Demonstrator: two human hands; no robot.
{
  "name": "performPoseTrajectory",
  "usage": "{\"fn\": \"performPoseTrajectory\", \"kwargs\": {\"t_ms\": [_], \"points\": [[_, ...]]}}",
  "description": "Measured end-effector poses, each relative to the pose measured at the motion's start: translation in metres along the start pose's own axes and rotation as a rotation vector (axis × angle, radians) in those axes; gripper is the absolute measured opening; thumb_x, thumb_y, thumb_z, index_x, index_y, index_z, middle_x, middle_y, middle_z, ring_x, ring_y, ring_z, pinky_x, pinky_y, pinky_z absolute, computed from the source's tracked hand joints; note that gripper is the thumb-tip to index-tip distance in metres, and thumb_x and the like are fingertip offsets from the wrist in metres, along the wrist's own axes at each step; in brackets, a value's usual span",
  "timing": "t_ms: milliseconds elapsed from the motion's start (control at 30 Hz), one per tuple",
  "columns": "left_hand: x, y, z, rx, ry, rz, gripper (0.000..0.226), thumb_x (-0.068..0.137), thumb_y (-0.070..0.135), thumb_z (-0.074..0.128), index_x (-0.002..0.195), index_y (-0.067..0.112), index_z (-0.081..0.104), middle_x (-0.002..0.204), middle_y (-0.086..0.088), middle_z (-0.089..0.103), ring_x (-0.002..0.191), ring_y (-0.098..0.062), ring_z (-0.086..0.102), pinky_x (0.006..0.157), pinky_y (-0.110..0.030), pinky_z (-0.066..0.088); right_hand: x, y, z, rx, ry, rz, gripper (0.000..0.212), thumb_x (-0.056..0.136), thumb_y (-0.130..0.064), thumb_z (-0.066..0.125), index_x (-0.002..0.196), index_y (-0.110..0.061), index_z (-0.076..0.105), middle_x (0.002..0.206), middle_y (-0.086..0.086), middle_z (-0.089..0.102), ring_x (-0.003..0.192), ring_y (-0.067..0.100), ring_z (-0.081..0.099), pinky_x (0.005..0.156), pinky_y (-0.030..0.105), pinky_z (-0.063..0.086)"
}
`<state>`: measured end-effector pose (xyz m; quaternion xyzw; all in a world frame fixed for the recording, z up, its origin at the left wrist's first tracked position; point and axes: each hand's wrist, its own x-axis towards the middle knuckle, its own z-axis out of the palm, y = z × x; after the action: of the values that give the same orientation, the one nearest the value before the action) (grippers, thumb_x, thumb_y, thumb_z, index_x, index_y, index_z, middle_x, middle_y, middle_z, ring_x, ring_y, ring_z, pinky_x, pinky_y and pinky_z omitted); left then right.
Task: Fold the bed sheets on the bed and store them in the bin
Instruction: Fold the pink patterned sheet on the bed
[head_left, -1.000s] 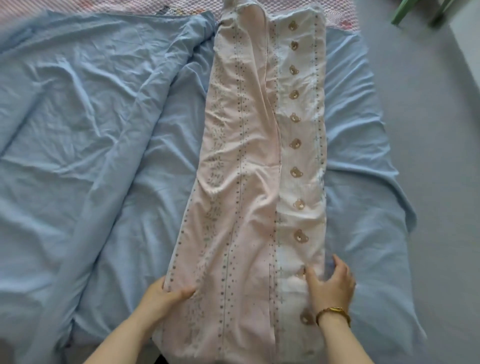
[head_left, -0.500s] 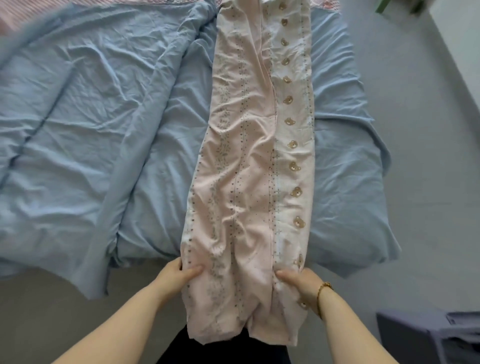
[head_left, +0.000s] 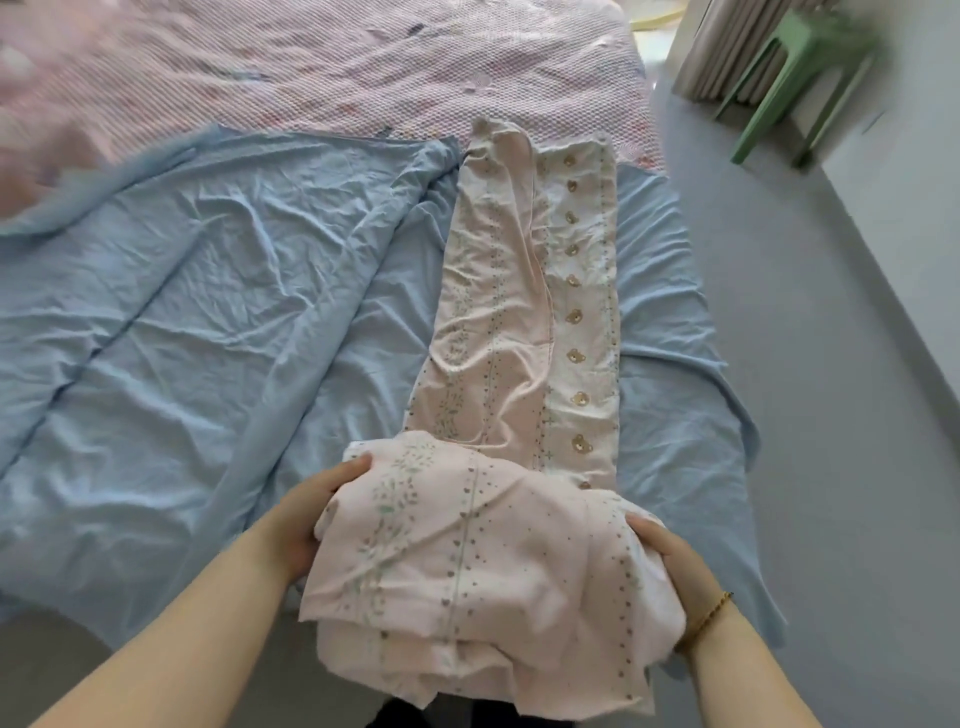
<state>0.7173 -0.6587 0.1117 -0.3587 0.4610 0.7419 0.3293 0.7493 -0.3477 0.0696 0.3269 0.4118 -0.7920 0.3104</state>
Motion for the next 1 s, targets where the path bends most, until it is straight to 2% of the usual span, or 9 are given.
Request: {"fn": "performPoseTrajectory", "kwargs": {"t_ms": [133, 267, 367, 433, 500, 567, 667, 800, 1000], "points": [[0.029, 0.057, 0.037, 0.004, 0.049, 0.031, 0.040, 0.094, 0.035, 0.042, 0.099, 0.001, 0.062, 0.080, -0.018, 0.071, 0.061, -0.027, 0.069, 0.075, -0.039, 0.046, 0.030, -0.065, 0.015, -0.019, -0.036, -0.015, 0.029, 0.072, -0.032, 0.069, 0.090, -0.010, 0.076, 0.096, 0.016, 0.069, 0.085, 0.031, 0.067, 0.077, 0.038, 0.053], [0.073, 0.129, 0.089, 0.057, 0.053, 0.165, 0.035, 0.098, 0.022, 0.034, 0.082, 0.002, 0.058, 0.056, -0.009, 0.068, 0.047, -0.017, 0.065, 0.061, -0.029, 0.048, 0.079, -0.151, 0.035, -0.073, 0.045, -0.074, 0.052, 0.093, -0.020, 0.037, 0.054, -0.008, 0.071, 0.056, 0.008, 0.062, 0.050, 0.020, 0.062, 0.051, 0.026, 0.050], [0.110, 0.191, 0.128, 0.100, 0.033, 0.278, 0.039, 0.100, 0.019, 0.029, 0.075, 0.002, 0.053, 0.047, -0.008, 0.063, 0.053, -0.018, 0.064, 0.048, -0.021, 0.048, 0.116, -0.225, 0.063, -0.057, 0.011, -0.177, 0.053, 0.089, -0.013, 0.051, 0.038, -0.006, 0.063, 0.042, 0.006, 0.055, 0.037, 0.016, 0.056, 0.037, 0.017, 0.044], [0.140, 0.237, 0.148, 0.019, -0.002, 0.360, 0.040, 0.101, 0.028, 0.028, 0.080, 0.005, 0.051, 0.055, -0.006, 0.066, 0.064, -0.019, 0.061, 0.057, -0.025, 0.051, 0.140, -0.280, 0.084, -0.025, -0.010, -0.251, 0.028, 0.046, -0.012, 0.084, 0.034, -0.002, 0.061, 0.041, 0.007, 0.058, 0.034, 0.013, 0.057, 0.030, 0.017, 0.041], [0.170, 0.283, 0.161, -0.128, -0.096, 0.507, 0.036, 0.102, 0.033, 0.026, 0.090, 0.011, 0.051, 0.079, -0.002, 0.065, 0.074, -0.013, 0.060, 0.063, -0.024, 0.054, 0.163, -0.321, 0.102, 0.021, -0.137, -0.304, 0.045, 0.035, -0.025, 0.086, 0.058, 0.009, 0.068, 0.061, 0.026, 0.065, 0.047, 0.010, 0.064, 0.043, 0.025, 0.051], [0.199, 0.315, 0.160, -0.071, -0.078, 0.647, 0.031, 0.102, 0.034, 0.024, 0.121, 0.025, 0.047, 0.116, 0.002, 0.058, 0.105, -0.012, 0.056, 0.086, -0.031, 0.047, 0.192, -0.351, 0.099, 0.061, -0.047, -0.278, 0.058, 0.091, -0.031, 0.049, 0.115, 0.021, 0.047, 0.105, 0.042, 0.056, 0.077, 0.001, 0.065, 0.075, 0.032, 0.052], [0.239, 0.305, 0.135, 0.393, 0.216, 0.605, 0.041, 0.101, 0.024, 0.031, 0.142, 0.018, 0.032, 0.148, -0.003, 0.033, 0.136, -0.018, 0.031, 0.099, -0.028, 0.029, 0.233, -0.364, 0.085, -0.272, 0.521, -0.657, 0.043, 0.102, -0.010, 0.017, 0.145, -0.010, 0.018, 0.146, 0.011, 0.035, 0.131, 0.023, 0.039, 0.101, 0.030, 0.034], [0.276, 0.220, 0.091, 0.541, 0.350, 0.297, 0.041, 0.096, 0.024, 0.045, 0.135, 0.011, 0.041, 0.141, -0.012, 0.042, 0.116, -0.023, 0.049, 0.086, -0.030, 0.039, 0.273, -0.289, 0.040, -0.631, 0.538, -0.404, 0.047, 0.096, -0.001, 0.039, 0.142, -0.004, 0.027, 0.145, 0.014, 0.034, 0.134, 0.027, 0.034, 0.107, 0.031, 0.027], [0.256, 0.166, 0.081, 0.177, 0.028, 0.222, 0.057, 0.062, 0.068, 0.064, 0.104, 0.030, 0.055, 0.087, 0.014, 0.070, 0.084, -0.006, 0.063, 0.063, -0.021, 0.053, 0.252, -0.203, 0.036, -0.624, 0.642, -0.271, 0.062, 0.084, -0.008, 0.063, 0.137, -0.003, 0.032, 0.128, 0.011, 0.047, 0.122, 0.030, 0.044, 0.097, 0.033, 0.036]]}}
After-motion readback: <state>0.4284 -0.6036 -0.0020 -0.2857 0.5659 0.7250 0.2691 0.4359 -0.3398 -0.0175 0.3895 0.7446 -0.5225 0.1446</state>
